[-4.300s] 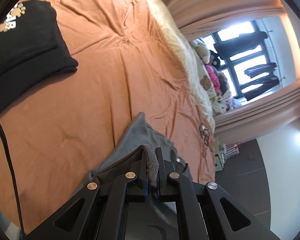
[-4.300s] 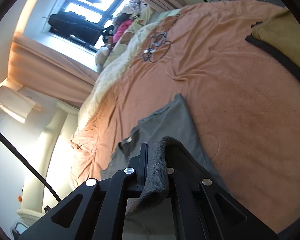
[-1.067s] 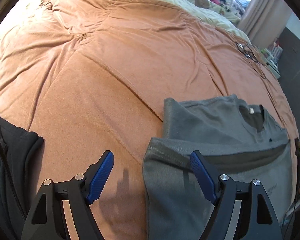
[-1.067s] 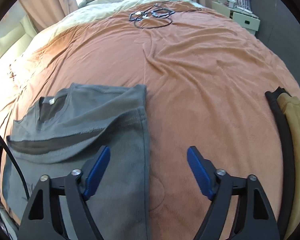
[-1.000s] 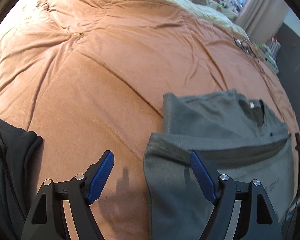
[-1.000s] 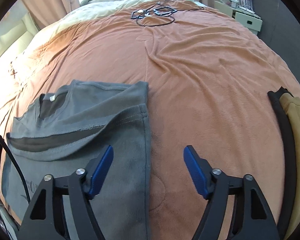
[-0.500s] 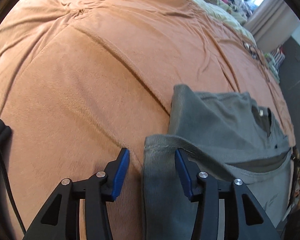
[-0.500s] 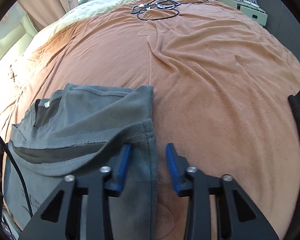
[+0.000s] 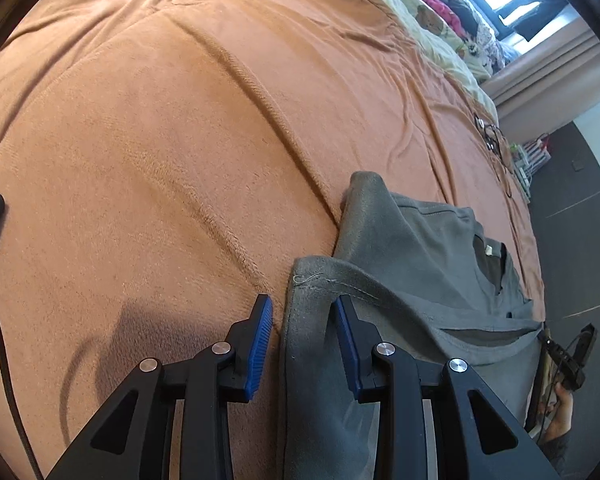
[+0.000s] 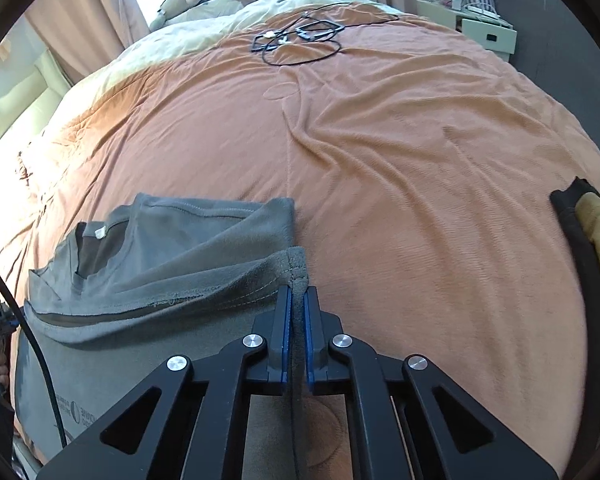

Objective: Fold small clothes
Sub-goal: 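Lower both grippers to the folded hem edge and pinch it closed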

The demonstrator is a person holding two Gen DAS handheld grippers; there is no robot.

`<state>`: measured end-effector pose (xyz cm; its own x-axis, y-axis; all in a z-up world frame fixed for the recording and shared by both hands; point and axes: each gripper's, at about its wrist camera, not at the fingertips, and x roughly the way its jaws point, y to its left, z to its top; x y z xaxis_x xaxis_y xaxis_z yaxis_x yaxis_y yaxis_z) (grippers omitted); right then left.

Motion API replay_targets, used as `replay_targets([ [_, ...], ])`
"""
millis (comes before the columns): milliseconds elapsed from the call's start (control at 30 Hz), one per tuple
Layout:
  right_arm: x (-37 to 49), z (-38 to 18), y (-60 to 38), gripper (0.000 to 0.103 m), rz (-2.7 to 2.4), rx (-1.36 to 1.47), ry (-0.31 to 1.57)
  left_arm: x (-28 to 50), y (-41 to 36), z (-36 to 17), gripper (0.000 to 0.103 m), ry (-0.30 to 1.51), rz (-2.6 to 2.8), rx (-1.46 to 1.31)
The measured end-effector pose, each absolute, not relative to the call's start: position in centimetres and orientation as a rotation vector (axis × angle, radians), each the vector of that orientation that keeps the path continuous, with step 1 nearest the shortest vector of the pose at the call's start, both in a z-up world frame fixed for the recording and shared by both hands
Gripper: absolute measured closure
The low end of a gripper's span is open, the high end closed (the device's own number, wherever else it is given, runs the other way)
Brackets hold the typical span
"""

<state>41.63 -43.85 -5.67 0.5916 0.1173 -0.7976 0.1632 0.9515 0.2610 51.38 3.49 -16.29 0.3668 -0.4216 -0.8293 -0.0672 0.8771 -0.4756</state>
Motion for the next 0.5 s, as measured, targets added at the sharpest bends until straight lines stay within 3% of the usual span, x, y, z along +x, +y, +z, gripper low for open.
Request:
replay_targets([
  [200, 42.3, -6.7, -44.1, 0.101, -0.049, 0.336, 0.981, 52.4, 3.8, -17.0, 0.069, 1.169, -0.242, -0.557],
  [233, 42.4, -6.9, -44.0, 0.101, -0.052, 0.336, 0.983, 52.6, 3.8, -17.0, 0.074, 1.169, -0.242, -0.560],
  [267, 42.5, -6.9, -44.0, 0.101, -0.053, 0.339, 0.983, 52.7, 3.8, -17.0, 0.086, 1.172, -0.243, -0.560],
  [300, 42.7, -6.9, -44.0, 0.101, -0.052, 0.342, 0.980, 52.8, 3.8, -16.9, 0.090, 1.178, -0.242, -0.558],
  [500, 41.9, -5.5, -44.0, 0.101, -0.042, 0.334, 0.944, 51.8, 4.1, -14.6, 0.095, 1.131, -0.227, -0.508],
])
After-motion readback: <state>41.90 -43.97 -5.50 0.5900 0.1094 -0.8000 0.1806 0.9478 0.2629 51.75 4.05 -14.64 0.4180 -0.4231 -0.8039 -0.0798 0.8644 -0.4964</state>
